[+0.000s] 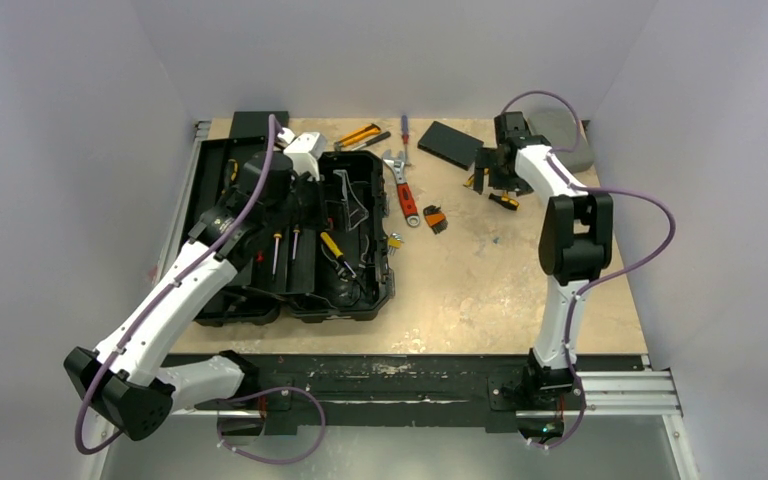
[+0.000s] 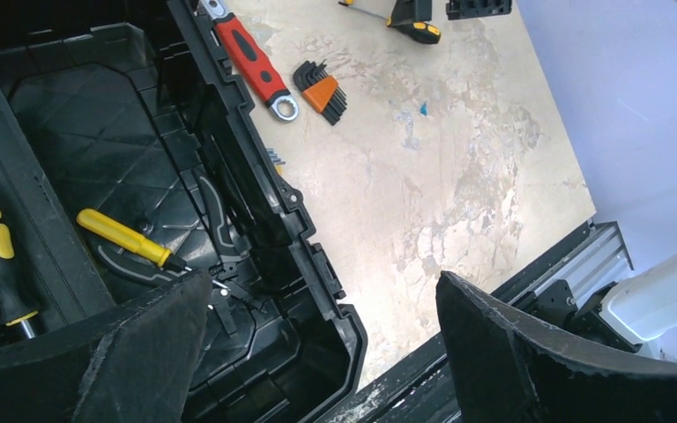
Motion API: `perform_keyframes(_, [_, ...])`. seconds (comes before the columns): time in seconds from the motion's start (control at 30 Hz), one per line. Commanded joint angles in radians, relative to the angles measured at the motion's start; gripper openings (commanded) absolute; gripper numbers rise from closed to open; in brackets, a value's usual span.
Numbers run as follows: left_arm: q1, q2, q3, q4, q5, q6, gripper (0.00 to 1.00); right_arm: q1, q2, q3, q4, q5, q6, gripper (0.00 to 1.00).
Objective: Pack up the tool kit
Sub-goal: Pick up the screwdriver from the center of the board.
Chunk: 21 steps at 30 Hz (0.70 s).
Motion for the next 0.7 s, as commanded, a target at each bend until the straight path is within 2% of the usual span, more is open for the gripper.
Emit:
perform_keyframes(0.0, [-0.005,-0.041,0.014,0.035,0.0,-0.003,0.94,-0.02,0.05,0.026,0.025,-0.001,0.05,0.92])
perform_keyframes(0.23, [-0.005,-0.036,0.018,0.015,-0.031,0.024,0.94,-0.022,0.125,0.01,0.044,-0.086,0.075,0.87])
perform_keyframes(0.37, [-0.004,-0.039,0.023,-0.008,-0.082,0.044,0.94,-0.017,0.104,-0.024,0.011,-0.109,0.059,0.77])
perform_keyframes(0.43, [-0.004,-0.044,0.021,-0.007,-0.086,0.047,0.94,-0.014,0.052,-0.074,0.037,-0.103,0.058,0.68])
perform_keyframes(0.53, [-0.005,-0.048,0.016,-0.002,-0.076,0.047,0.94,-0.014,0.018,-0.105,0.032,-0.087,0.062,0.48])
perform_keyframes(0.63, [-0.006,-0.05,0.017,-0.005,-0.072,0.049,0.94,-0.007,-0.003,-0.125,-0.003,-0.079,0.064,0.4])
perform_keyframes(0.67, [-0.005,-0.052,0.017,-0.004,-0.072,0.05,0.94,-0.004,-0.017,-0.146,0.003,-0.074,0.064,0.34])
